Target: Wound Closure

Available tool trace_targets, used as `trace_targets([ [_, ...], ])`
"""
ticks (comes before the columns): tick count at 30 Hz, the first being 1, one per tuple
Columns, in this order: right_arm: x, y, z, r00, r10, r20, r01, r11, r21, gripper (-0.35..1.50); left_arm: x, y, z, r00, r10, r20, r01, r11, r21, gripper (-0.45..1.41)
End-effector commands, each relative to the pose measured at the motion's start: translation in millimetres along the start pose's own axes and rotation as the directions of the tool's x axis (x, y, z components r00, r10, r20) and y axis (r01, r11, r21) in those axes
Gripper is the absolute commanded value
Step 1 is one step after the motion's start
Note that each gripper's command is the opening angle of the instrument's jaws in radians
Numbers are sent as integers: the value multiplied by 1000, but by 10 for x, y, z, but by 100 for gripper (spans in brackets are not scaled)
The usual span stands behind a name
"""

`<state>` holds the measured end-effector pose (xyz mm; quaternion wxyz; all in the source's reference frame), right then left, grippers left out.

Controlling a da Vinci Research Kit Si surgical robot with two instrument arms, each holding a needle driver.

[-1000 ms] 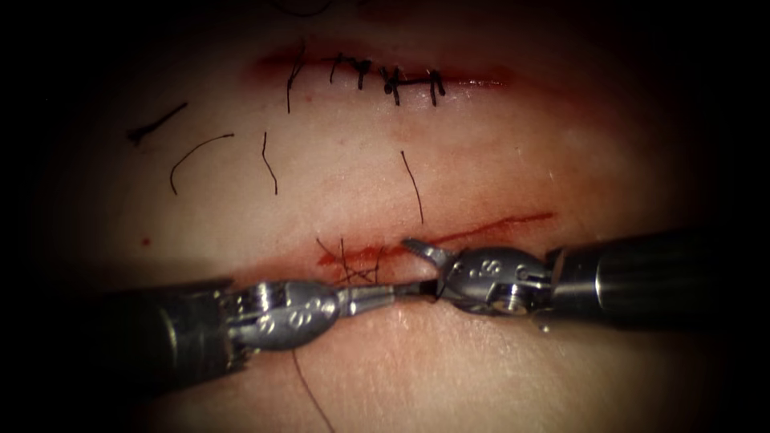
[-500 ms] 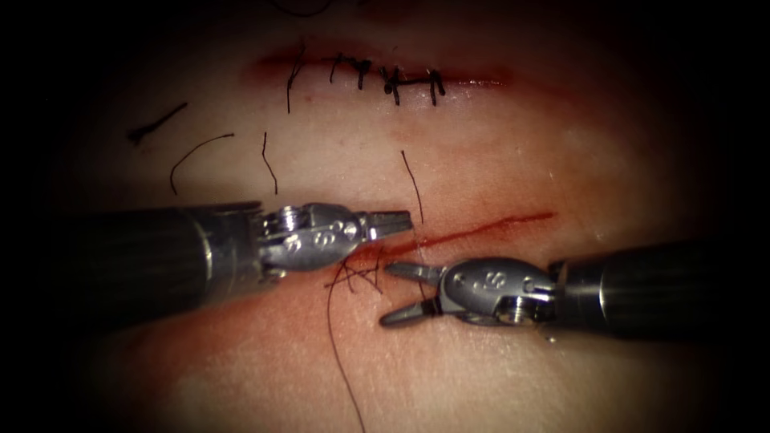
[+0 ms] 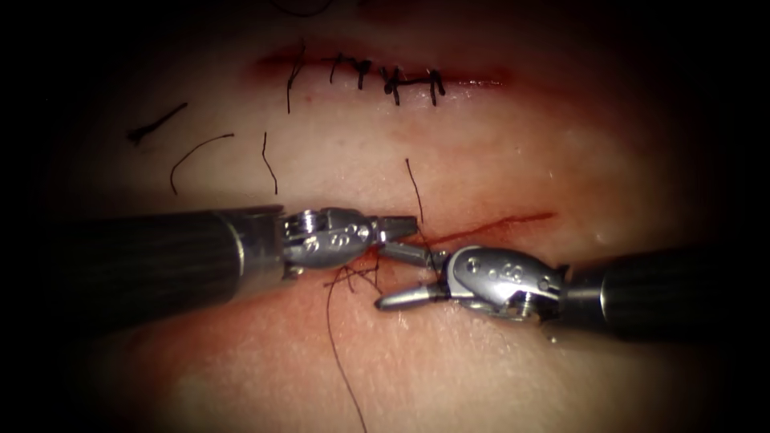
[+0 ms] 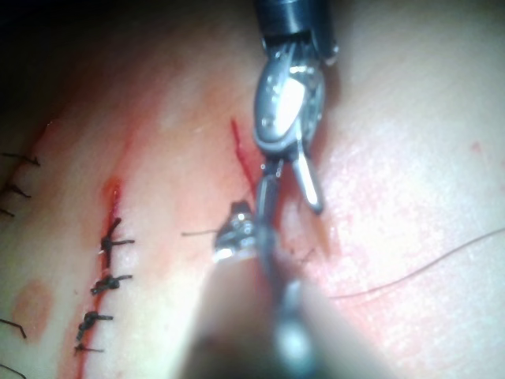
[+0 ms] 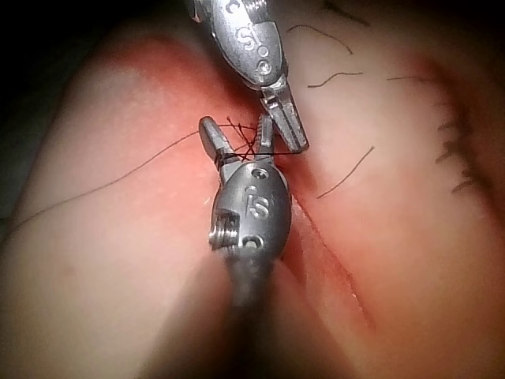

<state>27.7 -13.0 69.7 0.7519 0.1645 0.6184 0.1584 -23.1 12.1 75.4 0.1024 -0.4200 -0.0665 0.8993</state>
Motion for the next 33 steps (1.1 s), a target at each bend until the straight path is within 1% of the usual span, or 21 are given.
trace_targets([
  [1,-10,-8,8,1000,8,-19,-8,1000,4,94,-2,1,10,1000,1,-5,-1,1000,-4,-45],
  [5,-12,-11,3,998,28,-62,-26,999,25,93,-6,2,12,1000,7,-14,-8,1000,-15,-45],
  [12,-10,-6,-6,992,57,-110,-54,998,34,93,-11,12,17,999,23,-34,-24,999,-38,-45],
  [22,-5,3,-9,987,63,-145,-61,998,17,91,-24,21,20,998,37,-41,-39,998,-45,-43],
  [26,-3,7,-5,985,64,-160,-66,998,-9,88,-32,22,22,999,33,-42,-35,998,-47,-42],
  [33,-7,24,-5,971,135,-195,-155,983,-93,86,-38,28,21,999,23,-45,-26,998,-52,-40],
])
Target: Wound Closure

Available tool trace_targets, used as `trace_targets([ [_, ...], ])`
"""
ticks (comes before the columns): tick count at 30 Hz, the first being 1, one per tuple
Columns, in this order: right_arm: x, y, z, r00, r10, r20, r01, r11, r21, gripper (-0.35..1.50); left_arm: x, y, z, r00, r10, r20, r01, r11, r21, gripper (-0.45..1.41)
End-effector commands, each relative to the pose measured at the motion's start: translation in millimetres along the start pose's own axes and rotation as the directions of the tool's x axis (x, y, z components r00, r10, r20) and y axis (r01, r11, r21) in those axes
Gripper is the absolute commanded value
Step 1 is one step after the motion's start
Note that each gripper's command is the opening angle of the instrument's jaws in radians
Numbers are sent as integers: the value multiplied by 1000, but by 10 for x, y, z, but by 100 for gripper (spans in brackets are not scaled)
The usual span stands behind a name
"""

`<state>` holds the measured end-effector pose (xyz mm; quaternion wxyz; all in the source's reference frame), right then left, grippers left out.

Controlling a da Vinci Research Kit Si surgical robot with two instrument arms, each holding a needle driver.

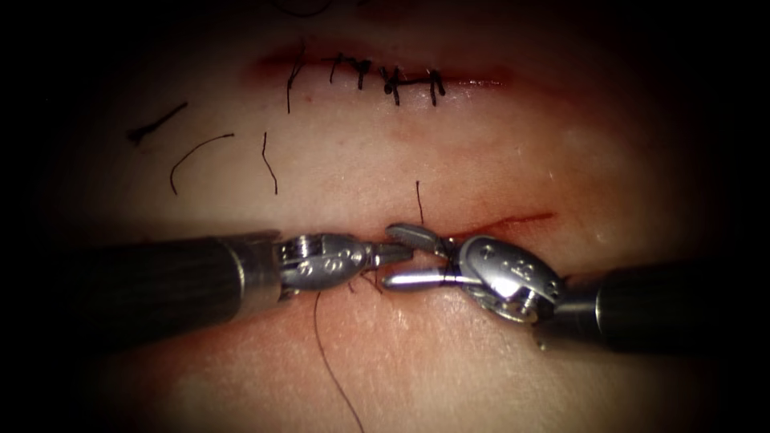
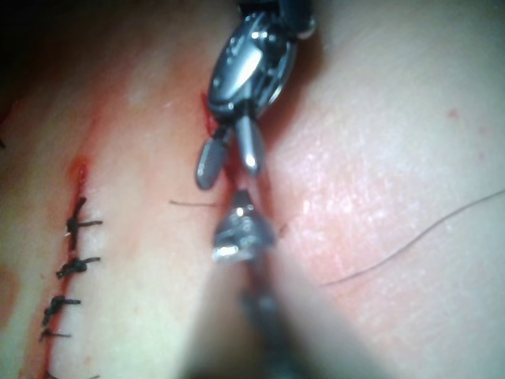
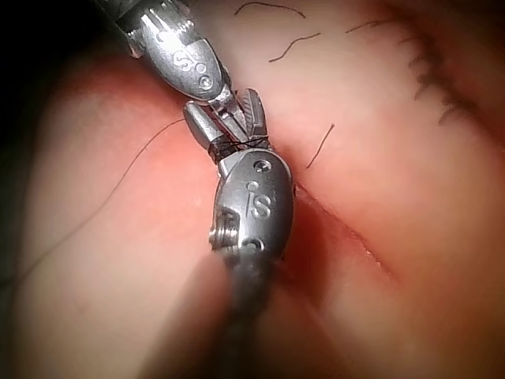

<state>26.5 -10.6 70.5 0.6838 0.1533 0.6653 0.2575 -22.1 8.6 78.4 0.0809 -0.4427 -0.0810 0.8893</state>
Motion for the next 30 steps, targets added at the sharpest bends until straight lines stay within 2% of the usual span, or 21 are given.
trace_targets([
  [1,-10,3,4,1000,11,6,-11,999,-30,86,-2,3,6,1000,-2,-1,2,1000,-3,-40],
  [7,-13,15,1,998,41,52,-27,972,-234,86,-1,6,4,1000,-1,-2,1,1000,-5,-40],
  [8,-13,15,2,993,49,108,-14,952,-305,86,1,8,4,1000,-2,-2,2,1000,-4,-40],
  [9,-13,15,2,993,49,108,-14,952,-305,86,1,8,4,1000,-2,-2,2,1000,-4,-40],
  [17,-11,12,3,982,85,171,12,865,-501,84,13,15,6,1000,-5,-4,5,1000,-6,-40],
  [20,-12,12,7,973,107,204,26,828,-561,84,17,18,8,1000,-4,-5,4,1000,-6,-40],
  [21,-14,12,9,961,131,242,43,798,-601,84,19,19,8,1000,-5,-5,5,1000,-7,-45],
  [26,-17,19,12,942,170,291,67,752,-655,84,23,19,5,1000,-8,-7,8,1000,-10,-45],
  [30,-26,35,10,933,198,301,78,705,-705,84,27,16,-1,1000,-12,-6,12,1000,11,-45],
])
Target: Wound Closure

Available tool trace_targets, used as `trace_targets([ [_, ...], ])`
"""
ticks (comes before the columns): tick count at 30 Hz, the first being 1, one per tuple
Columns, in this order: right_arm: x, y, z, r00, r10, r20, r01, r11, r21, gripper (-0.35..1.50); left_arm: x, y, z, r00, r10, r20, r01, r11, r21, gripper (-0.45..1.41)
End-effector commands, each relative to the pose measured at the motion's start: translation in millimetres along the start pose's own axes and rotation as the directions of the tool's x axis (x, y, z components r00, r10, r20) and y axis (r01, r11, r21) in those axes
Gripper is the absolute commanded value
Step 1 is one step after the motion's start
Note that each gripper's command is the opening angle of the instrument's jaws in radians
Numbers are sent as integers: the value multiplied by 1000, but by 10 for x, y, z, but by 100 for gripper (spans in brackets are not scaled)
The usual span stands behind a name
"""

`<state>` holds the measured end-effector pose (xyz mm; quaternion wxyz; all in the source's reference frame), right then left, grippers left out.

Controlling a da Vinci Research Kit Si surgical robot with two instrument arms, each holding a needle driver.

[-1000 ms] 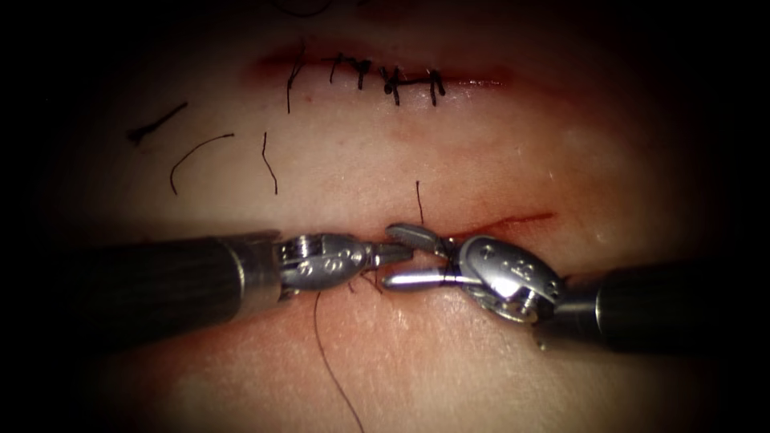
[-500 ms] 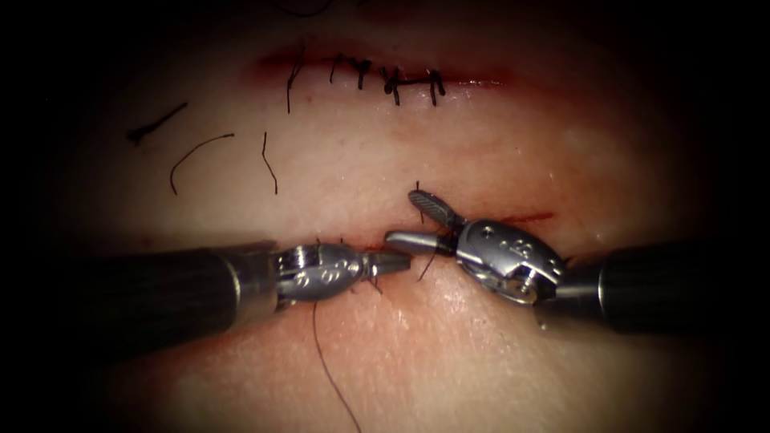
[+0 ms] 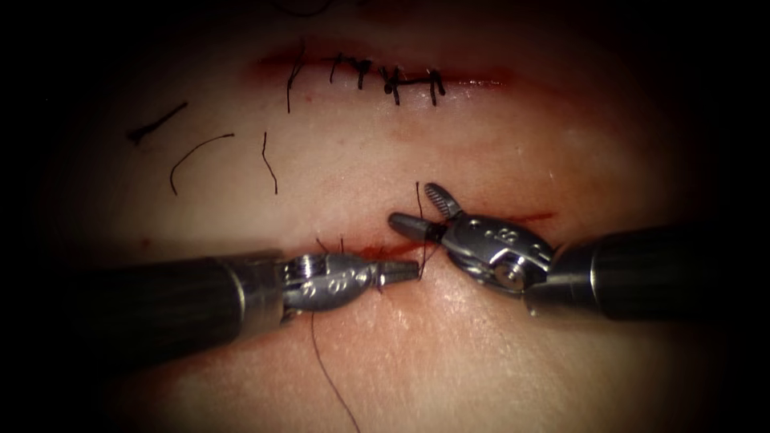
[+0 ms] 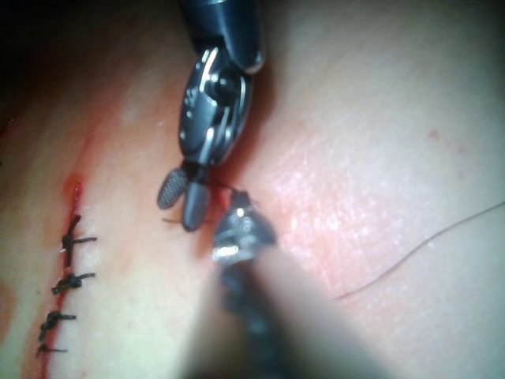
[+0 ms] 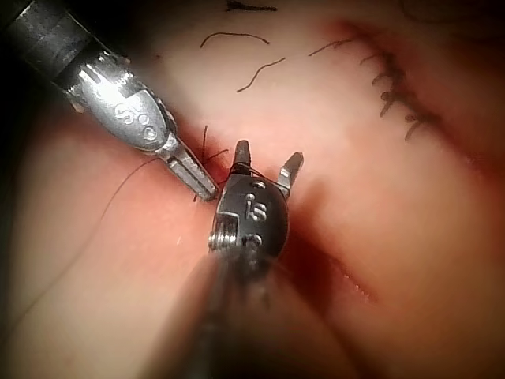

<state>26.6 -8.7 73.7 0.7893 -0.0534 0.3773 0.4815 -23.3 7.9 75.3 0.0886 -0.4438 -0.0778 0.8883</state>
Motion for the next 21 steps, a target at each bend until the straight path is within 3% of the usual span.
trace_targets([
  [1,-9,-1,10,1000,2,5,-2,1000,-13,84,-2,2,8,1000,-2,-4,2,1000,4,-45],
  [7,-16,12,28,1000,-3,17,4,999,-51,83,0,-4,6,1000,-7,3,7,1000,23,-45],
  [11,-17,18,37,1000,-1,20,2,998,-56,61,0,-6,7,1000,-7,3,7,1000,24,-45],
  [15,-18,18,44,999,-10,38,12,998,-56,61,0,-6,7,1000,-8,3,7,1000,24,-45],
  [21,-26,14,56,997,-27,71,28,999,-20,42,-1,-5,7,1000,-7,3,7,1000,24,-45],
])
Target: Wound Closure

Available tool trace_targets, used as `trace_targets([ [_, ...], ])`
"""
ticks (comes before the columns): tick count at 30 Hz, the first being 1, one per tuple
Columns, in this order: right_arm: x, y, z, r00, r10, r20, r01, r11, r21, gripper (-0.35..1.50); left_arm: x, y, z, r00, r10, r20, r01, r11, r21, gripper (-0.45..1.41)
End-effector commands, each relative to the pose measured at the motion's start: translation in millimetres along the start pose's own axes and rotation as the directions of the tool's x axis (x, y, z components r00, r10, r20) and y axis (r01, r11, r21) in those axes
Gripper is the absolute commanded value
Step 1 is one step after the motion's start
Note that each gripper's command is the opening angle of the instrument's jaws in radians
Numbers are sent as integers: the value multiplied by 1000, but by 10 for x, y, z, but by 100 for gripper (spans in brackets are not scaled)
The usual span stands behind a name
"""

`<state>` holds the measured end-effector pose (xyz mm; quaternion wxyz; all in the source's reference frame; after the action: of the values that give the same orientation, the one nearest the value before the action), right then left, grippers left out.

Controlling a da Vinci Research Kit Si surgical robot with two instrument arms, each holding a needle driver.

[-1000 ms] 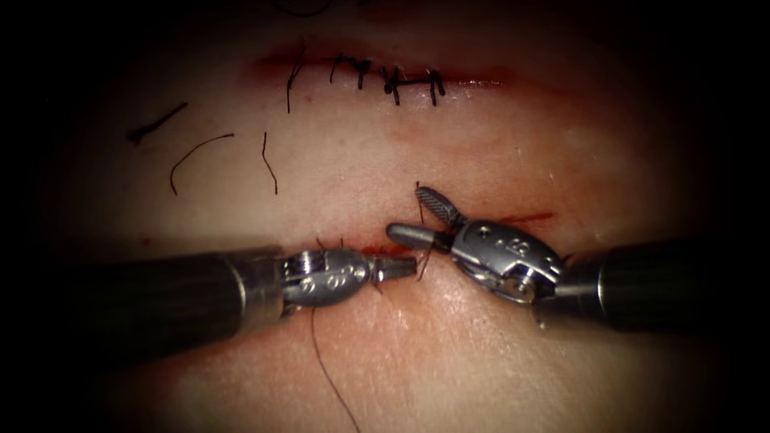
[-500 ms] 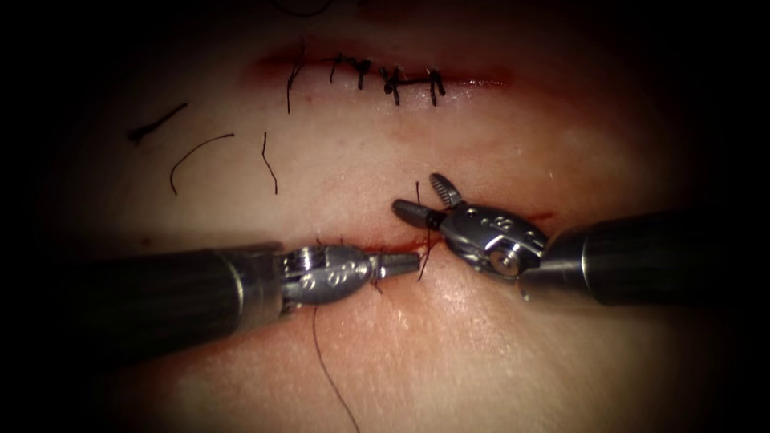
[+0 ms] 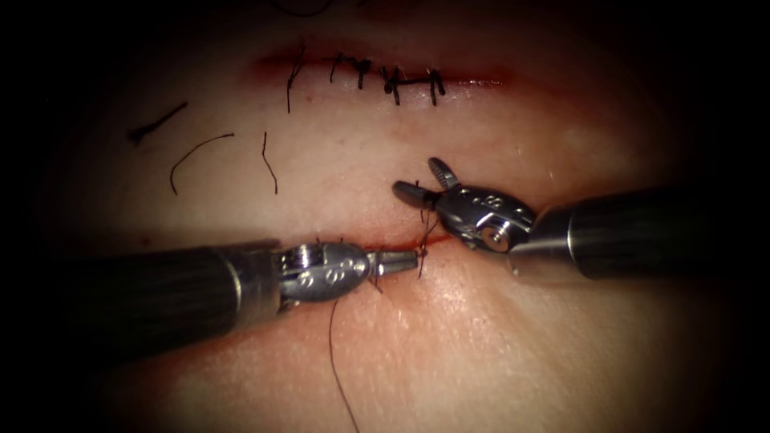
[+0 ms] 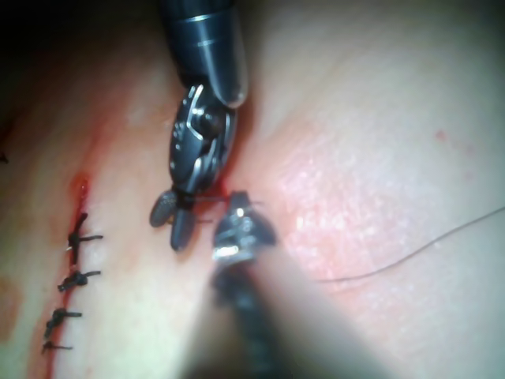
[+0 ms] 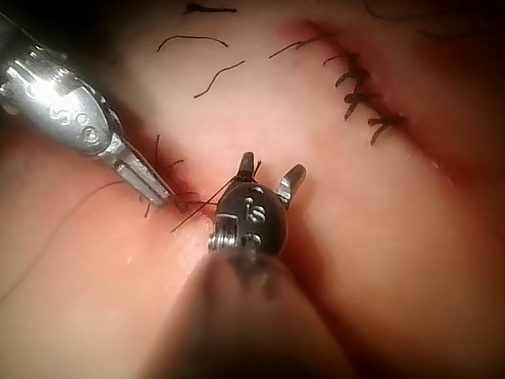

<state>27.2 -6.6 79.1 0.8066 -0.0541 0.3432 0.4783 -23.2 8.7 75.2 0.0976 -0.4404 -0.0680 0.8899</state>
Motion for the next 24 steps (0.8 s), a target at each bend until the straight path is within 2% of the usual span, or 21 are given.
trace_targets([
  [1,-9,-10,8,1000,-5,10,5,1000,21,29,-2,3,9,1000,0,-1,0,1000,-2,-45],
  [2,-10,-12,8,1000,-7,14,7,999,36,2,-2,3,8,1000,0,-1,0,1000,-2,-45],
  [3,-13,-16,9,1000,-13,26,12,999,53,-35,-3,3,8,1000,1,-1,-1,1000,-2,-45],
  [9,-17,-18,4,998,-55,28,53,996,67,-35,-3,3,7,1000,1,0,-1,1000,-1,-45],
  [17,-14,-29,-34,998,-61,-16,62,995,73,-35,-17,-14,2,1000,-5,24,5,1000,29,-45],
  [19,-12,-40,-54,997,-67,-35,70,995,75,-35,-28,-28,0,999,-13,37,11,999,46,-45],
  [24,-6,-47,-65,996,-72,-50,75,994,80,-35,-32,-35,0,999,-17,42,14,999,53,-45],
])
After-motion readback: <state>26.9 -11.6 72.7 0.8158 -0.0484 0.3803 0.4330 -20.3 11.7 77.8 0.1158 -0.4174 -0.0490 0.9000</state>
